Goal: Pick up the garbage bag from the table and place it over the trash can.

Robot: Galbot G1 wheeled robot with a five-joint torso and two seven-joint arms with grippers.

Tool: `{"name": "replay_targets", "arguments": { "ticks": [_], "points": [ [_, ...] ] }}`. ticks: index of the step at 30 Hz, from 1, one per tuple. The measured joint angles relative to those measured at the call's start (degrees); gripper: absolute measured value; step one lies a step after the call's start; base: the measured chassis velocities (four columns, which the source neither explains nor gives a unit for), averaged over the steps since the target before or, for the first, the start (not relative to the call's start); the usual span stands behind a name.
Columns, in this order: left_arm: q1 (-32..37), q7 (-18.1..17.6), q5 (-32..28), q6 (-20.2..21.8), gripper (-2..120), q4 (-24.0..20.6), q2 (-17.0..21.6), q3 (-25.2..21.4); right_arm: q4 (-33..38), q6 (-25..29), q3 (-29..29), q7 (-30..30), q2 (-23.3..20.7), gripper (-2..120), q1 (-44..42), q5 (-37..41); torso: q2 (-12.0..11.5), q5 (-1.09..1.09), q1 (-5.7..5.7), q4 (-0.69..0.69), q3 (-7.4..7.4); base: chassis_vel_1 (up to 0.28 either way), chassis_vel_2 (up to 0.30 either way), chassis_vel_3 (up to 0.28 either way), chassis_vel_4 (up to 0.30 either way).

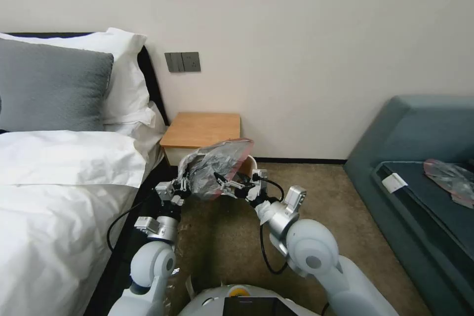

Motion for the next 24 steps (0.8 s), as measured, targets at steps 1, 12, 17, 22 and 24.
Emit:
{"name": "replay_targets", "arguments": {
  "ticks": [1, 12, 17, 22, 24],
  "points": [
    [0.0, 0.0, 0.0, 0.0, 5, 0.0, 0.0, 0.0, 0.0, 0.0, 0.0, 0.0, 0.0, 100, 0.0, 0.0, 0.0, 0.0, 0.0, 0.0, 0.0, 0.0, 0.0, 0.0, 0.0],
    [0.37, 0.09, 0.0, -0.02, 5, -0.1, 0.19, 0.16, -1.42, 0.09, -0.59, -1.71, 1.32, 89, 0.72, -1.92, 0.0, 0.0, 0.0, 0.0, 0.0, 0.0, 0.0, 0.0, 0.0],
    [0.36, 0.09, -0.01, 0.03, 5, -0.07, -0.08, 0.28, -1.93, 0.47, -1.1, -2.74, 1.95, 67, 0.63, -3.19, 0.0, -0.01, 0.0, 0.0, 0.0, 0.0, 0.0, 0.0, 0.0],
    [0.28, 0.09, -0.13, 0.11, 5, -0.15, -0.08, 0.19, -2.48, 0.7, -1.18, -3.3, 2.3, 48, 0.5, -4.22, 0.0, 0.0, 0.0, 0.0, 0.0, 0.0, 0.0, 0.0, 0.0],
    [0.28, 0.09, -0.15, 0.12, 5, -0.17, -0.08, 0.19, -2.54, 0.72, -1.19, -3.36, 2.34, 44, 0.5, -4.35, 0.0, 0.0, 0.0, 0.0, 0.0, 0.0, 0.0, 0.0, 0.0]
  ]
}}
